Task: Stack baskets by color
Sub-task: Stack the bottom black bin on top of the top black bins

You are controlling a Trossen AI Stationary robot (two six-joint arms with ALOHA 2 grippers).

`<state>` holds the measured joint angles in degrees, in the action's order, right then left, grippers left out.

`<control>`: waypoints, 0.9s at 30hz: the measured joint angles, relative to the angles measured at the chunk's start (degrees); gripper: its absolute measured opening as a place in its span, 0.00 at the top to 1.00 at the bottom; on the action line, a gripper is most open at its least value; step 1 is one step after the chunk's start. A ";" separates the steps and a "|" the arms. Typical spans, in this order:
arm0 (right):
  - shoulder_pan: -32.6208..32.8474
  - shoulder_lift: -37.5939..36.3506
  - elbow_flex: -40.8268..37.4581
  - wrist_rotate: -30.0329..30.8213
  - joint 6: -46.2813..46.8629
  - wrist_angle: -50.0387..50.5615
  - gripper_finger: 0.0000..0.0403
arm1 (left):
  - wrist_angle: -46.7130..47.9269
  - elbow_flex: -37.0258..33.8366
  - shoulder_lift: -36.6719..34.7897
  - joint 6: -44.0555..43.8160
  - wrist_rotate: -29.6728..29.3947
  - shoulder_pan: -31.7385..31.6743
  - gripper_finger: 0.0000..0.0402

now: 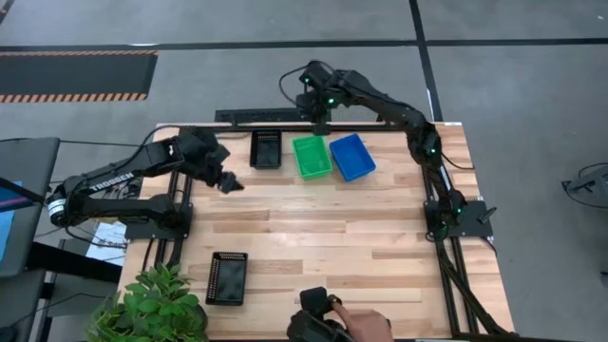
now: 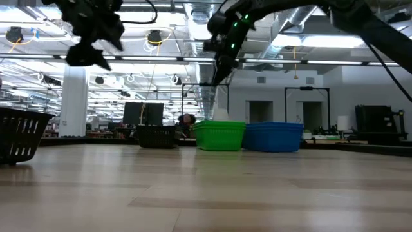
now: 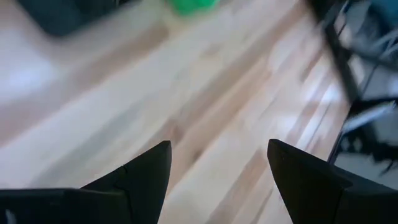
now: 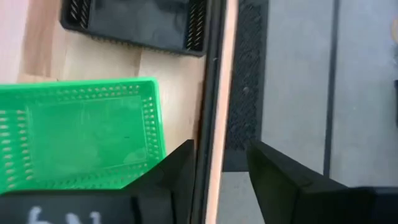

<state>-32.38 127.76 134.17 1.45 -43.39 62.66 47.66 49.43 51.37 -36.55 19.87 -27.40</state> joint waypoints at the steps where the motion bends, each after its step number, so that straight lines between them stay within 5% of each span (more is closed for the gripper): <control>1: -0.02 -1.15 0.02 0.00 0.21 0.25 0.57 | 1.85 0.00 0.00 0.30 -0.02 0.94 0.36; 12: 0.00 -12.08 0.02 -0.13 10.77 -1.43 0.57 | 12.87 0.00 0.00 -5.87 -4.67 18.75 0.36; 27: 0.14 -16.96 0.02 -11.57 21.63 11.74 0.58 | 14.33 -1.08 0.00 -16.32 -12.00 37.43 0.36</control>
<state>-32.25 110.80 134.19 -10.11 -21.76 74.40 61.99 48.35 51.37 -52.87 7.88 10.04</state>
